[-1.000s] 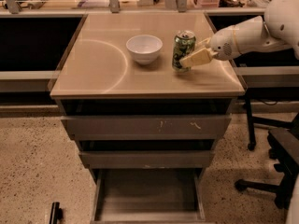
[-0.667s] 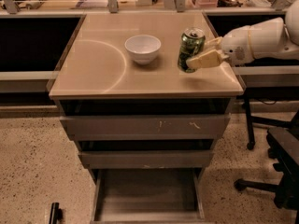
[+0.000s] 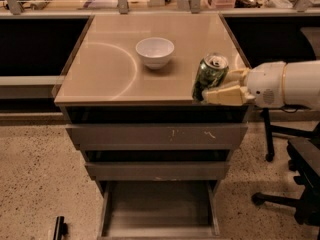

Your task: Place green can into bottom drawer

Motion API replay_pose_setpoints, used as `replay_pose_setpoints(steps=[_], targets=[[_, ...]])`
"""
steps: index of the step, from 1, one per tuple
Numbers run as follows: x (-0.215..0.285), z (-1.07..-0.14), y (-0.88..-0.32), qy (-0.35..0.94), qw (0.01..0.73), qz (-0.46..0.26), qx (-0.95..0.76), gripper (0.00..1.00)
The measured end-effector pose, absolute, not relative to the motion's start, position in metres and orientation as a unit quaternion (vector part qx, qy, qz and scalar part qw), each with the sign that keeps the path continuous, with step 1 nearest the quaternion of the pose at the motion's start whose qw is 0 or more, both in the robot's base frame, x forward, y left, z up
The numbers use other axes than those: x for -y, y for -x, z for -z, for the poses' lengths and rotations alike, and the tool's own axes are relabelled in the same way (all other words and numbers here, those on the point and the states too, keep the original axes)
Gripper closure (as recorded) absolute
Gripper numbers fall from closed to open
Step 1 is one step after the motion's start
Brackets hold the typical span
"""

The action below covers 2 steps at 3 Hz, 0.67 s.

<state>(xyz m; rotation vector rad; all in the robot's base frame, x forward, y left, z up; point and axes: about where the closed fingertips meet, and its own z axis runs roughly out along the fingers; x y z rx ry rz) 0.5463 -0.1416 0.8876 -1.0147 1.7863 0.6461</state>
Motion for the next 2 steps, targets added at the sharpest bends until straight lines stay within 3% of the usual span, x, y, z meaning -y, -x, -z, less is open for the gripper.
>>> replay_pose_setpoints(steps=[2], targets=[[0.1369, -0.8645, -0.5315, 0.415, 0.454, -0.270, -0.741, 1.00]])
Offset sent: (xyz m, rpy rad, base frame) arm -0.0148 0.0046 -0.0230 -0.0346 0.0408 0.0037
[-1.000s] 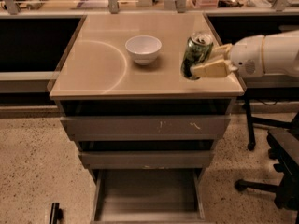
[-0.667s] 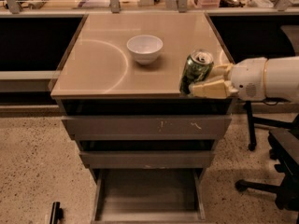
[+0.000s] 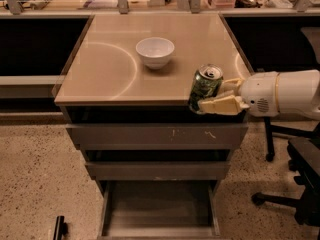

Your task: Place green can into bottom drawer

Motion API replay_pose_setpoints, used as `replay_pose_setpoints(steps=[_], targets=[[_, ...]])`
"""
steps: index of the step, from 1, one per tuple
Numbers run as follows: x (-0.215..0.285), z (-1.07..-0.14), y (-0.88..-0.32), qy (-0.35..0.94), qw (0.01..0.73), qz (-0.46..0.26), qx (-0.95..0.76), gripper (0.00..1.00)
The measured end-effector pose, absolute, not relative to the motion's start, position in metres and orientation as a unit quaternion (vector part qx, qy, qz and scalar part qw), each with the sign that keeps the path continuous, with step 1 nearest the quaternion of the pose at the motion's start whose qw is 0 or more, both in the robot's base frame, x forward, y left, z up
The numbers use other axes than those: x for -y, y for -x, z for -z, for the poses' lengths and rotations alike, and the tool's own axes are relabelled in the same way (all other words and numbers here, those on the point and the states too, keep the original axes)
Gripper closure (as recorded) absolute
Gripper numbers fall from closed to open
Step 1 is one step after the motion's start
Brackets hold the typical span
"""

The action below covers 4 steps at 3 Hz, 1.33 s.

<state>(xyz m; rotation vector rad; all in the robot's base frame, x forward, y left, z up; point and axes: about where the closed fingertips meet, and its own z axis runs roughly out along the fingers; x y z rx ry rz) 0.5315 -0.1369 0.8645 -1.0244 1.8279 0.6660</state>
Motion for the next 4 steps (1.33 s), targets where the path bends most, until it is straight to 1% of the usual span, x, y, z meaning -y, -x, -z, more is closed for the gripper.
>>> replay_pose_setpoints(steps=[1, 2, 4], targets=[[0.139, -0.834, -0.513, 0.393, 0.466, -0.284, -0.740, 1.00], [0.138, -0.763, -0.483, 0.336, 0.478, -0.324, -0.745, 1.00], [0.131, -0.639, -0.443, 0.258, 0.462, -0.351, -0.773, 1.00]])
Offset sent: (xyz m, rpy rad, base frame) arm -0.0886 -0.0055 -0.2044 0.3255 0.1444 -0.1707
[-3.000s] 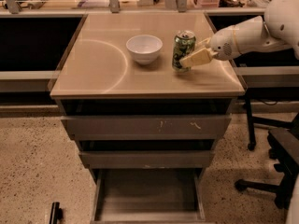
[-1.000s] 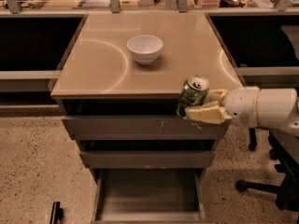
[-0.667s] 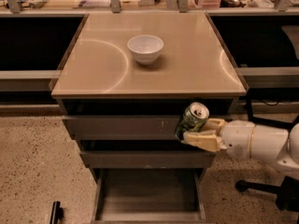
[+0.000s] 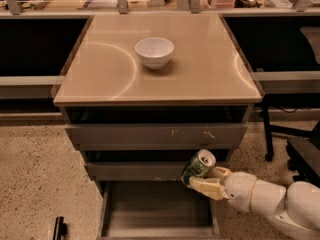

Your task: Place green can into bottom drawer

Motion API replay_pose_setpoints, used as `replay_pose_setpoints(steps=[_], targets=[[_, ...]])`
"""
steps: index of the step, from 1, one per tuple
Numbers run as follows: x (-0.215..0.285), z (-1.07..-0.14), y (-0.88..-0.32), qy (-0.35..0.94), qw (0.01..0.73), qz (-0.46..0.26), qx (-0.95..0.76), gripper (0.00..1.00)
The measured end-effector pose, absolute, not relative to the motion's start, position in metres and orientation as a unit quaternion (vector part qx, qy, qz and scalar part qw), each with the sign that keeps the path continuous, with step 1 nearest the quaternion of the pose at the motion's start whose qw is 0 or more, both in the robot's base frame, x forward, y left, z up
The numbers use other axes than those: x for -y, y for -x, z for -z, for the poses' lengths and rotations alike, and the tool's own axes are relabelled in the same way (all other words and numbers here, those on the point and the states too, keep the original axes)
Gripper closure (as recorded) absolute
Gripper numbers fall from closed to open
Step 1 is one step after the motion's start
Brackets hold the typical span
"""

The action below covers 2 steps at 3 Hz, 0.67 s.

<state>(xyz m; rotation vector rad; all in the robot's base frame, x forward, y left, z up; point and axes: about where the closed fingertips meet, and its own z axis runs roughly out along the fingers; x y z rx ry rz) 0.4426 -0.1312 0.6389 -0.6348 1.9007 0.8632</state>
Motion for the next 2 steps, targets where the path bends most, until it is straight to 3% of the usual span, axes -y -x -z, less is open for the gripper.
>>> replay_pose_setpoints(steps=[2], targets=[[0.127, -0.611, -0.438, 0.236, 0.453, -0.365, -0.778, 1.00]])
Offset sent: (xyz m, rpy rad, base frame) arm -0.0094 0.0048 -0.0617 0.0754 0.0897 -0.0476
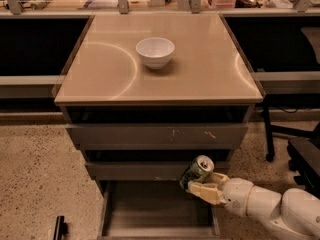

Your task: Place green can into bottom drawer

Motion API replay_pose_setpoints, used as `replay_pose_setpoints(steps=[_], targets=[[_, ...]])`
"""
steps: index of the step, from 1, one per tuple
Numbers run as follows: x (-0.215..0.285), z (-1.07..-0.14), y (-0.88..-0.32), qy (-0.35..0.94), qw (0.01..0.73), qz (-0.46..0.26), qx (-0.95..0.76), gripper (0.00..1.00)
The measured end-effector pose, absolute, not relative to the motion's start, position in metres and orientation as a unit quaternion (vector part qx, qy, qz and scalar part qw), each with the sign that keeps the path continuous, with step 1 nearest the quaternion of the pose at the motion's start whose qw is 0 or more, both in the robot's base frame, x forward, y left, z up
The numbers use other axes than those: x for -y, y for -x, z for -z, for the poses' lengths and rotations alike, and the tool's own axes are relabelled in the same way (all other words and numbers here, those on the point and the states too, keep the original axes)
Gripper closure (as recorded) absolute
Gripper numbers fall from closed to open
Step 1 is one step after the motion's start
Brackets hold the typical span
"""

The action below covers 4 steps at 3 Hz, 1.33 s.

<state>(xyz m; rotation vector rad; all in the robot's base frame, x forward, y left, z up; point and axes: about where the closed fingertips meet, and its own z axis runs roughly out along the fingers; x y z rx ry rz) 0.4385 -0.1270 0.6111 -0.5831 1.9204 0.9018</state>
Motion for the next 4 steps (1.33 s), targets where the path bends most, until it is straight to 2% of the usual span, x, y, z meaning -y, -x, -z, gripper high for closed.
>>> replay_pose_setpoints(steps=[2, 4], targets=[[0.115, -0.489, -0.422, 0.169, 0.460, -0.373, -0.788, 1.00], [0.102, -0.380, -0.417, 0.140, 0.407, -0.364, -0.826, 1.00]])
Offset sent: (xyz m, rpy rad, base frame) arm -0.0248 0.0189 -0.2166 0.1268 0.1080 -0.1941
